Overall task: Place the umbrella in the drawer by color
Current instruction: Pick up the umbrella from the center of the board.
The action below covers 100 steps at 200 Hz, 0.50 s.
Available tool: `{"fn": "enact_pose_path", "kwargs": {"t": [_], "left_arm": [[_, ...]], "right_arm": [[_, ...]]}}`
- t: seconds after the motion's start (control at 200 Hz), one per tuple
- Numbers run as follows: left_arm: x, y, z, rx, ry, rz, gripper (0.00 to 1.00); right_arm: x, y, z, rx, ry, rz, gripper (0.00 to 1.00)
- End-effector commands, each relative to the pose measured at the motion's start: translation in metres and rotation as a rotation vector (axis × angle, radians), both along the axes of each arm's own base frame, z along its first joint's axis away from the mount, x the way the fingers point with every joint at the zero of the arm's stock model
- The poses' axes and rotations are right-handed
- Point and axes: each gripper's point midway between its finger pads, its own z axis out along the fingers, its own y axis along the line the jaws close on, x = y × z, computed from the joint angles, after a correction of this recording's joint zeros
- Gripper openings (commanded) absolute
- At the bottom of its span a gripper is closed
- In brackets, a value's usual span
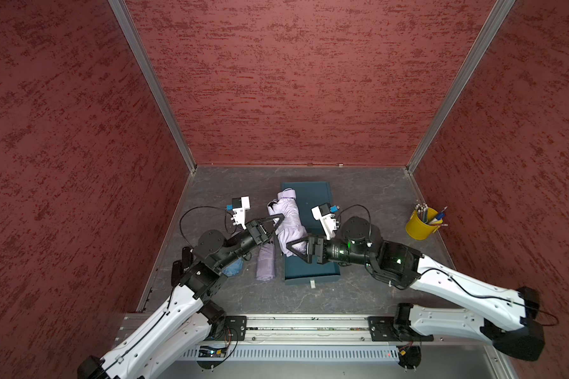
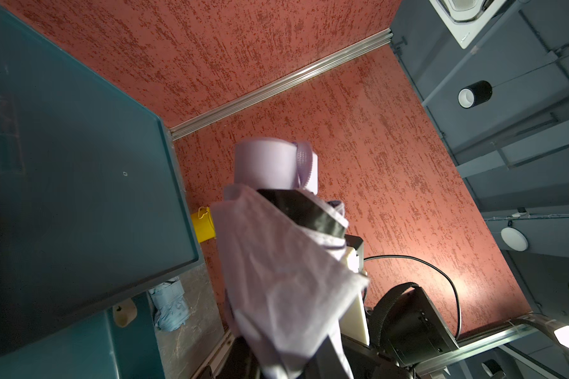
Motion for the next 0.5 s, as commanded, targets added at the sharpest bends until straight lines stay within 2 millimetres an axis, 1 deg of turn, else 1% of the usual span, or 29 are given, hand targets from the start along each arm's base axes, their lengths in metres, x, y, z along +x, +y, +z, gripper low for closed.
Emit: {"fn": "enact_pose_path", "kwargs": {"t": [0.0, 0.04, 0.175, 0.22, 0.261, 0.331, 0.361, 0.401, 0.421, 0.496], "left_arm": [[-0.011, 0.006, 0.026, -0.056, -0.091, -0.007, 0.03], [-0.01, 0.007, 0.022, -0.041, -0.087, 0.003, 0.03], [-0.007, 0.009, 0.01, -0.005, -0.074, 0.027, 0.04], [-0.006, 0.009, 0.007, -0.001, -0.069, 0.03, 0.04], [-0.006, 0.009, 0.006, 0.001, -0.066, 0.031, 0.08], [-0.004, 0.007, 0.004, 0.01, -0.068, 0.031, 0.21], [-0.003, 0.007, 0.003, 0.016, -0.068, 0.033, 0.29], [-0.001, 0.006, 0.001, 0.026, -0.066, 0.036, 0.46], [0.0, 0.006, 0.0, 0.034, -0.068, 0.039, 0.53], [0.003, 0.008, -0.002, 0.088, -0.071, 0.066, 0.68]], "right_arm": [[0.003, 0.004, 0.019, 0.062, -0.024, 0.007, 0.74], [0.005, 0.002, 0.018, 0.055, -0.025, -0.002, 0.69], [0.007, -0.005, 0.013, 0.036, -0.026, -0.036, 0.49], [0.008, -0.007, 0.012, 0.034, -0.025, -0.046, 0.4], [0.008, -0.008, 0.011, 0.033, -0.024, -0.046, 0.32], [0.008, -0.009, 0.011, 0.024, -0.027, -0.048, 0.21], [0.009, -0.01, 0.011, 0.015, -0.029, -0.052, 0.18], [0.009, -0.011, 0.012, 0.004, -0.03, -0.057, 0.14], [0.009, -0.012, 0.012, -0.005, -0.032, -0.059, 0.12], [0.01, -0.019, 0.009, -0.059, -0.032, -0.075, 0.07]]}}
